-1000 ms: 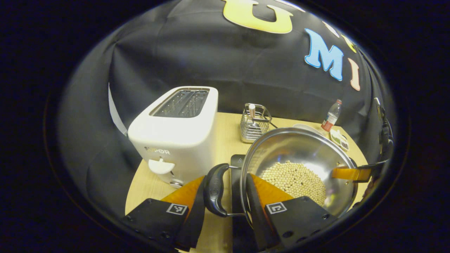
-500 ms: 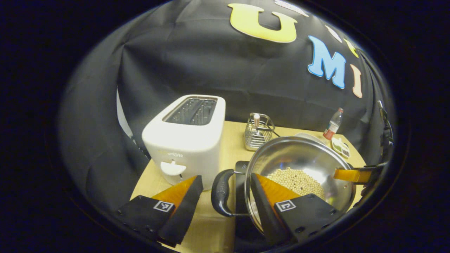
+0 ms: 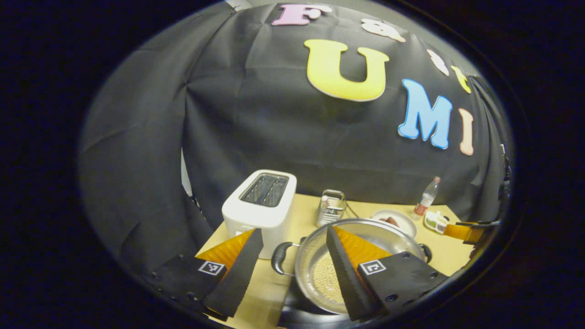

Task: First push the handle of the pot to place it horizontally, then grasp the pot with both hands and set it on the induction cooktop.

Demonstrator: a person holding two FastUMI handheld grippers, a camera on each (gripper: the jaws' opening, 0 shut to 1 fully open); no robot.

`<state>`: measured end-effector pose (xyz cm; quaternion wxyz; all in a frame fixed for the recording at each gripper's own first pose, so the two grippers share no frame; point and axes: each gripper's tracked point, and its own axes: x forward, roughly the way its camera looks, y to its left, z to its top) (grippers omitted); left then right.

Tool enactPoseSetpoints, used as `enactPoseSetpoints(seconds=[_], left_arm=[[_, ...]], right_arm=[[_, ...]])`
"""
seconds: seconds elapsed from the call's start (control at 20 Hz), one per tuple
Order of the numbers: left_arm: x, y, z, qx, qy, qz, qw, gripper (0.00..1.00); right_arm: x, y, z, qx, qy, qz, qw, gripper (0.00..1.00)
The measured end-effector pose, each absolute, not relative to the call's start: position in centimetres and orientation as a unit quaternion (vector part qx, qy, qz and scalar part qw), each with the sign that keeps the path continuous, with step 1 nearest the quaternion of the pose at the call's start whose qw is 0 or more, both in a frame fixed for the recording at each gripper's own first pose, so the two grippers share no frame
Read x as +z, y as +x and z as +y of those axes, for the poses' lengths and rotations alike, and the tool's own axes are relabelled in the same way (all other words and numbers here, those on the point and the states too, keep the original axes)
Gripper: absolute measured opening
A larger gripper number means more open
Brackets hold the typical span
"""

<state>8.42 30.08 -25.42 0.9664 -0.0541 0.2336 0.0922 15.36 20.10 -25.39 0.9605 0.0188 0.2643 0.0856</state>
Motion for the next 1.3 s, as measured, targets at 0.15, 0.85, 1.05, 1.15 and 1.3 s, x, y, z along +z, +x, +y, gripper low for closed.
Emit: enactPoseSetpoints(seconds=[0.15,0.85,1.05,1.15,1.3], left_arm=[[-19.5,7.5,25.4,0.087,-0.033,0.188,0.978,0.93],[-2.8,3.0,3.7,0.062,-0.025,0.067,0.996,0.96],[-0.8,1.2,0.4,0.069,-0.013,0.057,0.996,0.96],[0.0,0.5,-0.6,0.075,-0.011,0.050,0.996,0.95],[0.5,-0.6,-1.1,0.079,-0.010,0.048,0.996,0.95]], right_arm=[[-20.2,14.5,16.8,0.080,0.022,0.224,0.971,0.87],[-1.8,8.0,1.7,0.052,0.015,0.072,0.996,0.99],[0.0,7.1,-1.5,0.051,0.021,0.054,0.997,0.98],[0.3,6.4,-2.2,0.058,0.020,0.054,0.997,0.98],[0.1,5.7,-2.9,0.063,0.020,0.055,0.996,0.98]])
